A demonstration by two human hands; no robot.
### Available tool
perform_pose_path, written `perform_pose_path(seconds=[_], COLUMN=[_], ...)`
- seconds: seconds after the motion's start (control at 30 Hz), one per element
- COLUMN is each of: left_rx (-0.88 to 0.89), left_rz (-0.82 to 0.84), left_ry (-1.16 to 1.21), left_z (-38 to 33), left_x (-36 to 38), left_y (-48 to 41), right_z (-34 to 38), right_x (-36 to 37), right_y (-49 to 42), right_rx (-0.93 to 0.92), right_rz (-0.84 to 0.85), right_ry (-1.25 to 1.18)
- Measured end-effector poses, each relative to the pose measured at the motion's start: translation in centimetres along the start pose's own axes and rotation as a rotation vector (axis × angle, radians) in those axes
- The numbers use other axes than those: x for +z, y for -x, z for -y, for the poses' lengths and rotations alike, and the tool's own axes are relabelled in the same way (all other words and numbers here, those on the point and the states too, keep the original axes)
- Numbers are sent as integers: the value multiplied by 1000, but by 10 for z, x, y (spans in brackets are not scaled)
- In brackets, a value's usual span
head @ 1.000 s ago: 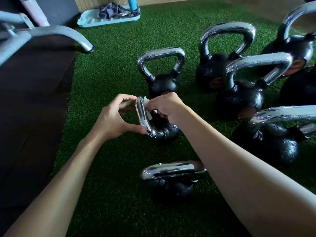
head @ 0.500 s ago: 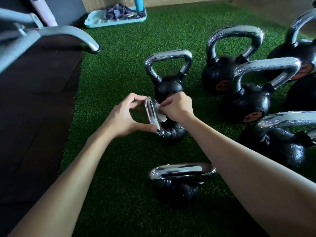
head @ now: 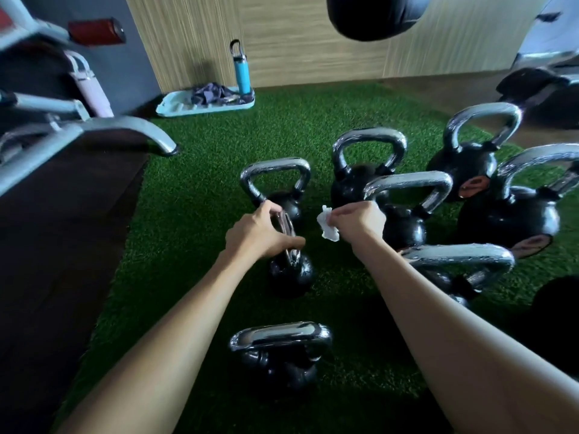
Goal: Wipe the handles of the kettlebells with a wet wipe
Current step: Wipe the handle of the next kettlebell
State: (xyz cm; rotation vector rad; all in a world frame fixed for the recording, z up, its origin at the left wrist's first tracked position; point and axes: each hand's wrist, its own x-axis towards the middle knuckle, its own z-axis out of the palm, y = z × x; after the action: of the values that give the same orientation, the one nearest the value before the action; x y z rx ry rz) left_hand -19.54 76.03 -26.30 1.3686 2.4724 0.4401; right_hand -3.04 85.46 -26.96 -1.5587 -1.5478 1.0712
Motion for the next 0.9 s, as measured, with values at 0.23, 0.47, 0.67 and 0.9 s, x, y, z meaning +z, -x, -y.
perform_pose_path(seconds=[0.23,0.47,0.67,0.9], left_rx=[-21,116,351,497], left_rz=[-208,8,169,253], left_ry=[105,-8,-148,-260], left_z=[-16,-4,25,27], left_x=[15,-18,-58,-62], left_y=[37,18,5,-13], right_z=[4,3,6,-1], right_x=[-19,-29,-29,-27], right_y=[14,16,20,23], right_rx=[-55,-45,-99,-60], right_rz=[43,61,92,93], right_ry=[39,25,20,13])
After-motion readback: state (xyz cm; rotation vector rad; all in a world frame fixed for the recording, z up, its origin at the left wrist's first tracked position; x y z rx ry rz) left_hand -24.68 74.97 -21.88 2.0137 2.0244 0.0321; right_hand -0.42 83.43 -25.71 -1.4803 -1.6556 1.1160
